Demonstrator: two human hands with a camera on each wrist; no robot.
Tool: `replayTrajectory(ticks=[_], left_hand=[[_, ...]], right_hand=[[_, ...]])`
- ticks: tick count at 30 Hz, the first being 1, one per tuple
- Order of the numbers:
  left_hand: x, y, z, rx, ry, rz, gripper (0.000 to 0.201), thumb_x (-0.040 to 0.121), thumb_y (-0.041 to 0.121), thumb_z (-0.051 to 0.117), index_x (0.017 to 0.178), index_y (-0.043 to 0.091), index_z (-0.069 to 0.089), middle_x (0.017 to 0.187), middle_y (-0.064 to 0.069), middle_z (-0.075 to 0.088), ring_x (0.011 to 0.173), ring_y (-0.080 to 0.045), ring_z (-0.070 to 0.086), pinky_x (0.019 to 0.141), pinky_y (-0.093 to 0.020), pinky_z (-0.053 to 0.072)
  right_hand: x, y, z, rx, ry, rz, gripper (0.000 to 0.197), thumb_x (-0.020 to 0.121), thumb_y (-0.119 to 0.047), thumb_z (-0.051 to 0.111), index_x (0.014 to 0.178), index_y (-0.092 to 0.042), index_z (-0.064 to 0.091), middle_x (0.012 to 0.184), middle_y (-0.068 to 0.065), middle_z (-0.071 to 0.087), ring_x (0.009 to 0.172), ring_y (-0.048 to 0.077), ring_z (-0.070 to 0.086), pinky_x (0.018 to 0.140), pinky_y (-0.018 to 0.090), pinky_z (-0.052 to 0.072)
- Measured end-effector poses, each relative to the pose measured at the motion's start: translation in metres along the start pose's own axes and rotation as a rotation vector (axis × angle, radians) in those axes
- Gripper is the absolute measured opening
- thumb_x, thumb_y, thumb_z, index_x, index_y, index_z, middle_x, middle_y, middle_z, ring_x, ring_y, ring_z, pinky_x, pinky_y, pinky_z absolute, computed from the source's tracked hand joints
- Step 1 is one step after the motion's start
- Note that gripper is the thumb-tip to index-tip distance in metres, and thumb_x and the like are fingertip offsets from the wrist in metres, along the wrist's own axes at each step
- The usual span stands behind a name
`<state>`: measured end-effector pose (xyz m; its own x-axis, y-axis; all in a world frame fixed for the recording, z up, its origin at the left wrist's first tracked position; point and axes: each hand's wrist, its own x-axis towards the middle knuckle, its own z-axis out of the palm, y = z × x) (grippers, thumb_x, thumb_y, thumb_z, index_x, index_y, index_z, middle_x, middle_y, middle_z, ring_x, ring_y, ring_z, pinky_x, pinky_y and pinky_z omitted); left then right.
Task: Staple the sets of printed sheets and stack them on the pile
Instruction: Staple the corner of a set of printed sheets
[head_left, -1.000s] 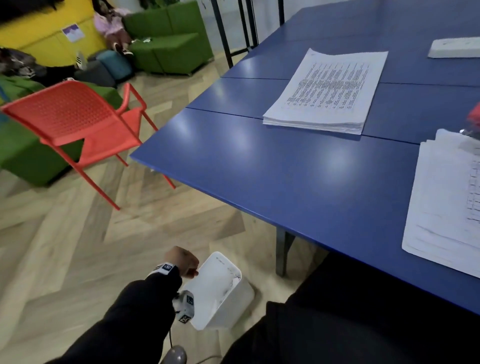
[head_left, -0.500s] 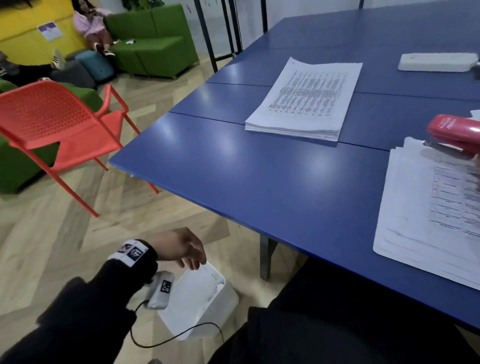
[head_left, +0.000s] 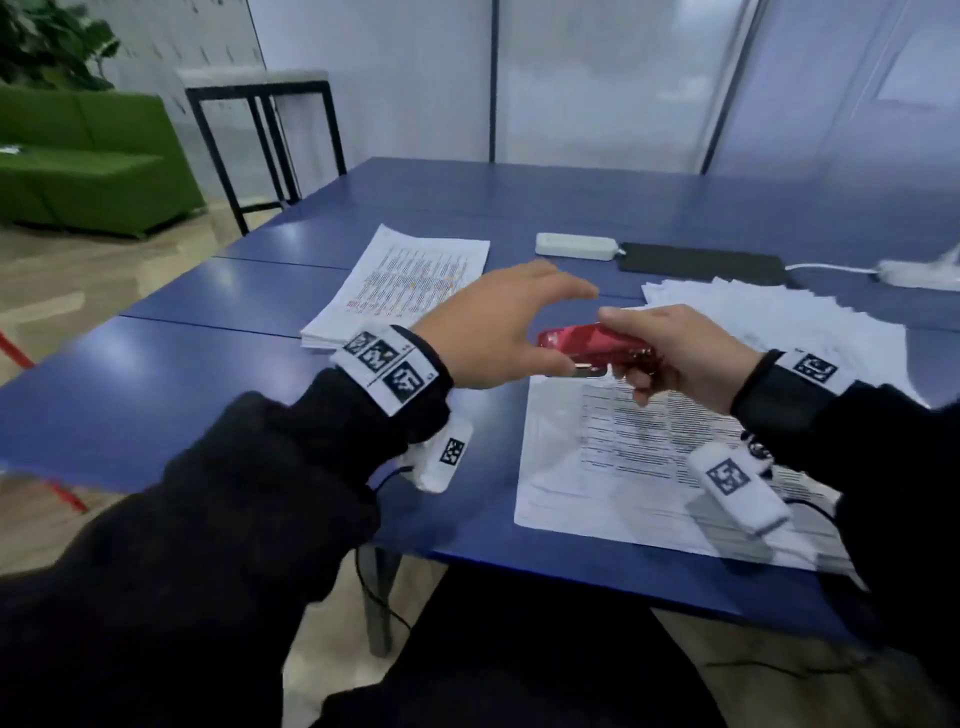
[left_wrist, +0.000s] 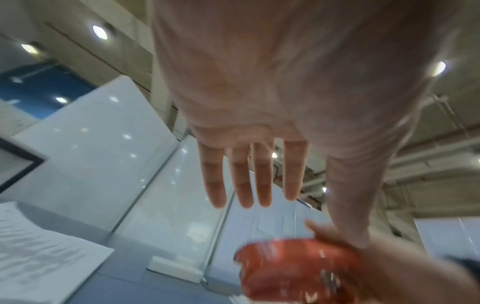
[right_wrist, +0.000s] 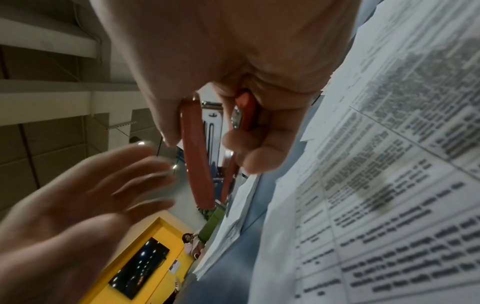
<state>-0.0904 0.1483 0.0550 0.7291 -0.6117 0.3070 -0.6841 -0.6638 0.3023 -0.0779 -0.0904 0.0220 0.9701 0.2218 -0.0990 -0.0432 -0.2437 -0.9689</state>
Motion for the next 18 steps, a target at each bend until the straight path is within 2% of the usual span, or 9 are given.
replayTrajectory(ticks=[1,3,5,7,10,11,13,16,18], left_hand=[[0.013,0.001,0.009,0.031,-0.026,0.022,0.064,0.083,0.039,0.083,0.141,0.026,0.059,0.129,0.002,0.063,0.118,-0.016,0.059,0.101,-0.026,0.045],[0.03,0.004,0.019,0.055,-0.037,0.026,0.044,0.083,0.039,0.077,0.124,0.026,0.067,0.112,0.003,0.069,0.106,-0.022,0.065,0.092,-0.038,0.052],[0.037,0.004,0.017,0.092,-0.052,-0.017,0.031,0.081,0.043,0.07,0.107,0.026,0.072,0.094,0.005,0.073,0.09,-0.022,0.067,0.08,-0.041,0.055],[0.035,-0.002,0.007,0.124,-0.099,-0.076,0.026,0.082,0.039,0.073,0.104,0.025,0.074,0.089,0.006,0.073,0.085,-0.02,0.066,0.079,-0.038,0.056],[0.019,-0.024,-0.012,0.221,-0.189,-0.191,0.024,0.081,0.031,0.08,0.104,0.024,0.075,0.089,0.007,0.072,0.085,-0.019,0.064,0.081,-0.035,0.054],[0.011,-0.033,-0.018,0.248,-0.219,-0.246,0.024,0.08,0.031,0.081,0.103,0.025,0.076,0.087,0.008,0.072,0.085,-0.017,0.064,0.081,-0.034,0.055],[-0.006,-0.052,-0.026,0.286,-0.266,-0.356,0.021,0.076,0.03,0.082,0.095,0.026,0.076,0.075,0.013,0.07,0.079,-0.012,0.065,0.076,-0.031,0.055],[-0.031,-0.076,-0.027,0.336,-0.326,-0.469,0.022,0.072,0.036,0.084,0.091,0.028,0.075,0.071,0.015,0.067,0.078,-0.011,0.065,0.074,-0.029,0.055],[-0.043,-0.085,-0.023,0.344,-0.348,-0.502,0.024,0.073,0.038,0.084,0.092,0.03,0.073,0.077,0.017,0.065,0.081,-0.011,0.063,0.074,-0.028,0.053]], right_hand=[[-0.002,-0.006,-0.001,0.01,-0.022,0.024,0.048,0.092,-0.045,0.069,0.098,0.003,0.071,0.071,0.017,0.058,0.05,0.02,0.045,0.048,0.032,0.049],[-0.007,-0.014,-0.003,0.021,-0.087,0.088,0.051,0.086,-0.051,0.069,0.095,-0.001,0.069,0.07,0.015,0.058,0.049,0.018,0.047,0.048,0.031,0.05],[-0.008,-0.016,-0.012,0.036,-0.15,0.155,0.062,0.08,-0.061,0.067,0.099,-0.002,0.067,0.075,0.015,0.063,0.054,0.019,0.055,0.052,0.032,0.054],[0.002,-0.012,-0.029,-0.006,-0.158,0.194,0.076,0.074,-0.073,0.069,0.103,-0.003,0.068,0.09,0.017,0.069,0.073,0.025,0.066,0.066,0.035,0.057],[0.023,-0.004,-0.065,-0.554,0.011,0.124,0.064,0.077,-0.073,0.072,0.104,-0.015,0.076,0.109,0.001,0.074,0.099,0.021,0.065,0.088,0.038,0.05],[0.027,-0.002,-0.076,-0.804,0.018,0.123,0.057,0.08,-0.068,0.074,0.11,-0.02,0.075,0.114,-0.003,0.071,0.104,0.019,0.062,0.095,0.037,0.048],[0.032,0.008,-0.092,-1.127,-0.037,0.211,0.064,0.074,-0.063,0.082,0.122,-0.024,0.068,0.119,-0.004,0.064,0.107,0.018,0.058,0.101,0.035,0.045],[0.035,0.017,-0.096,-1.22,-0.102,0.301,0.082,0.058,-0.066,0.089,0.123,-0.027,0.057,0.112,-0.008,0.055,0.105,0.018,0.055,0.096,0.035,0.045],[0.038,0.02,-0.094,-1.25,-0.125,0.29,0.101,0.036,-0.078,0.085,0.118,-0.029,0.055,0.108,-0.01,0.055,0.099,0.015,0.055,0.094,0.036,0.047]])
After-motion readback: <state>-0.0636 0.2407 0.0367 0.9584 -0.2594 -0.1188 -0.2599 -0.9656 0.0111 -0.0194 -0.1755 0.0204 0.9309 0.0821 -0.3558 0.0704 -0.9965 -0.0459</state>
